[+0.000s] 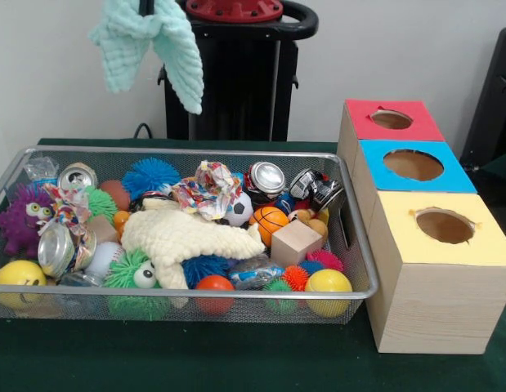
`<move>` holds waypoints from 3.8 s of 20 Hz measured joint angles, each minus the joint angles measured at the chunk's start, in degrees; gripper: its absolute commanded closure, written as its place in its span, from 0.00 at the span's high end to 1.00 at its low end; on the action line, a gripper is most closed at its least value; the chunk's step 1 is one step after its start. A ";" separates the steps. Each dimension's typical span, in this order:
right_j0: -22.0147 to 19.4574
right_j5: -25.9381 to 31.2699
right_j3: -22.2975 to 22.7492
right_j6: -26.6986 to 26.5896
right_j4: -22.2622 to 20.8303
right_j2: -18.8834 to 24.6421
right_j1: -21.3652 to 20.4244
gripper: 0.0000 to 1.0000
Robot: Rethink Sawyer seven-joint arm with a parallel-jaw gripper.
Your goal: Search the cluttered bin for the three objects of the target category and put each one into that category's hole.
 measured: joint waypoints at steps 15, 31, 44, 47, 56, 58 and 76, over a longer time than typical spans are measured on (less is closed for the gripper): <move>-7.50 0.00 0.43 -0.01 -4.72 8.01 0.49 1.00; -8.37 0.00 0.94 -0.01 -6.51 12.39 0.50 1.00; 1.81 0.00 0.94 -0.01 -7.29 11.17 0.62 1.00; 6.05 0.00 0.71 0.00 -7.45 9.63 1.77 1.00; 18.26 -0.03 -1.92 0.02 -8.25 4.36 9.78 1.00; 20.67 -0.06 -2.66 0.02 -8.29 2.85 11.89 1.00; 26.50 -7.11 -5.16 0.06 -7.38 -6.03 21.82 1.00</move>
